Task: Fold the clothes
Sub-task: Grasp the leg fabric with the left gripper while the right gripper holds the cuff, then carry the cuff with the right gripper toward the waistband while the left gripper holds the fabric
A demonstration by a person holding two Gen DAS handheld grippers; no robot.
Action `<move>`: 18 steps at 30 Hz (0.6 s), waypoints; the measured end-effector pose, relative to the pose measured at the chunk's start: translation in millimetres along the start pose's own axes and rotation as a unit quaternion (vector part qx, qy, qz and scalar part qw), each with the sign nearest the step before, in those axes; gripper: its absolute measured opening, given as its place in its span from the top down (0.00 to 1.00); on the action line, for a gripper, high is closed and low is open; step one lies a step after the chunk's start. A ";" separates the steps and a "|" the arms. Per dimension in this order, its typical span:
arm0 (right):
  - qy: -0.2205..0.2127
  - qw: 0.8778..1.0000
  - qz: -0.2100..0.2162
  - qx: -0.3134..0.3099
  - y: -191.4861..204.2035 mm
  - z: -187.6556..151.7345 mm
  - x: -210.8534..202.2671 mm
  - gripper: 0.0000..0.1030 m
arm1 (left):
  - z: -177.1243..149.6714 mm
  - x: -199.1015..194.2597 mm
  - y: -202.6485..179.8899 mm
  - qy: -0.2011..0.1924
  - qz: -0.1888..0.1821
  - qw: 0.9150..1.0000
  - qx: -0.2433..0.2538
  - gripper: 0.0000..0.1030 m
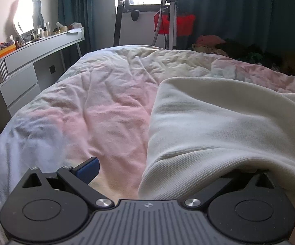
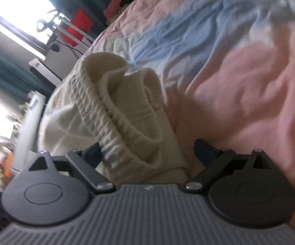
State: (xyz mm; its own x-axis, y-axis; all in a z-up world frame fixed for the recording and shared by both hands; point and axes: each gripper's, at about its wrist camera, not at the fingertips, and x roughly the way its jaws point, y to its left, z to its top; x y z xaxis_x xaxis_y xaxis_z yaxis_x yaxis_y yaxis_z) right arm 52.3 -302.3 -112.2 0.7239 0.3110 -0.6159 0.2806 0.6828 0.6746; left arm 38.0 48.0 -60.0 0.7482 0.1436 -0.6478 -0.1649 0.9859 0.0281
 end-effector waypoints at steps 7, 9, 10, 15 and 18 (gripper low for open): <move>0.004 0.999 0.039 -0.014 8.8 -1.3 4.3 0.37 | 1.2 6.9 5.1 0.019 -0.013 1.000 -0.017 0.00; -0.005 0.999 0.034 -0.033 13.8 -2.5 -2.9 0.48 | 1.9 11.1 7.8 0.054 -0.047 0.997 -0.021 0.00; -0.014 0.999 0.033 -0.038 15.8 -2.9 -7.1 0.53 | 2.4 13.4 9.2 0.074 -0.066 0.995 -0.023 0.01; -0.046 0.998 0.029 -0.031 15.2 1.8 -19.2 0.58 | -2.9 6.9 30.3 0.155 -0.207 0.964 -0.056 0.01; -0.046 0.998 0.030 -0.020 12.2 4.0 -18.3 0.58 | -2.1 -3.5 51.9 0.145 -0.272 0.945 -0.110 0.00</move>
State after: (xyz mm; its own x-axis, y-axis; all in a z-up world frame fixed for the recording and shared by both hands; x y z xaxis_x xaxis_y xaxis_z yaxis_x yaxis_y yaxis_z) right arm 45.0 -302.3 -91.1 0.7942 0.2905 -0.5337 0.2116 0.6911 0.6911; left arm 25.5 98.5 -57.8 0.5589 -0.4399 -0.7030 0.0403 0.8612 -0.5067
